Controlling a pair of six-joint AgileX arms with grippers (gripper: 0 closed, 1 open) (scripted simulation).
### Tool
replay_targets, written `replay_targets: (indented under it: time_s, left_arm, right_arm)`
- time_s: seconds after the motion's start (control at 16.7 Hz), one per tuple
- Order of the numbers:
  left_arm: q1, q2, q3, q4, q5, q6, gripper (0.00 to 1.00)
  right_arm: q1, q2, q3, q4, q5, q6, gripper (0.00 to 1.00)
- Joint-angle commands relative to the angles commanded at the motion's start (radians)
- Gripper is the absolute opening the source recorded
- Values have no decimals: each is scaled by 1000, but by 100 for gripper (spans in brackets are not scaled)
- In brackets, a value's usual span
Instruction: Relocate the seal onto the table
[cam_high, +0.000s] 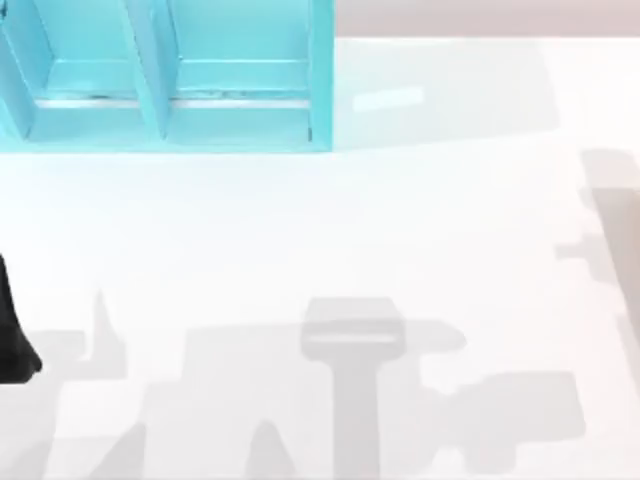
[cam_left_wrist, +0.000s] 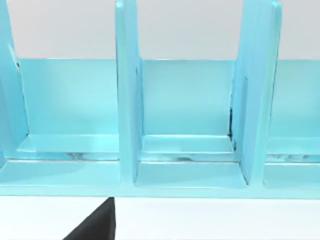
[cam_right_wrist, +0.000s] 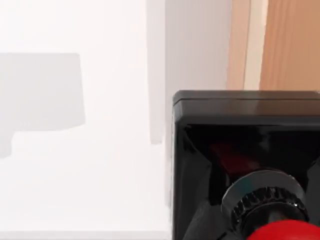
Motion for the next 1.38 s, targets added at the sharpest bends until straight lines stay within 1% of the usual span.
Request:
replay_targets:
  time_s: [0.18,0.36,0.54,0.84,1.02,1.14,1.38]
  left_arm:
    - [0,0,0,0,0,0,100]
    - [0,0,0,0,0,0,100]
    - [0,0,0,0,0,0,100]
    - [0,0,0,0,0,0,100]
    - [0,0,0,0,0,0,100]
    - [0,0,0,0,0,0,100]
    - [0,0,0,0,0,0,100]
  right_arm:
    - [-2,6,-1,3,-2,3,0]
    - [54,75,55,21,-1,58,0]
    - [165,236,160,64,0,166,0]
    - [381,534,354,163,1,390,0]
    - [475,649,433,212,3,489,0]
    - [498,675,452,226,3,513,0]
    - [495,673,449,224,1,514,0]
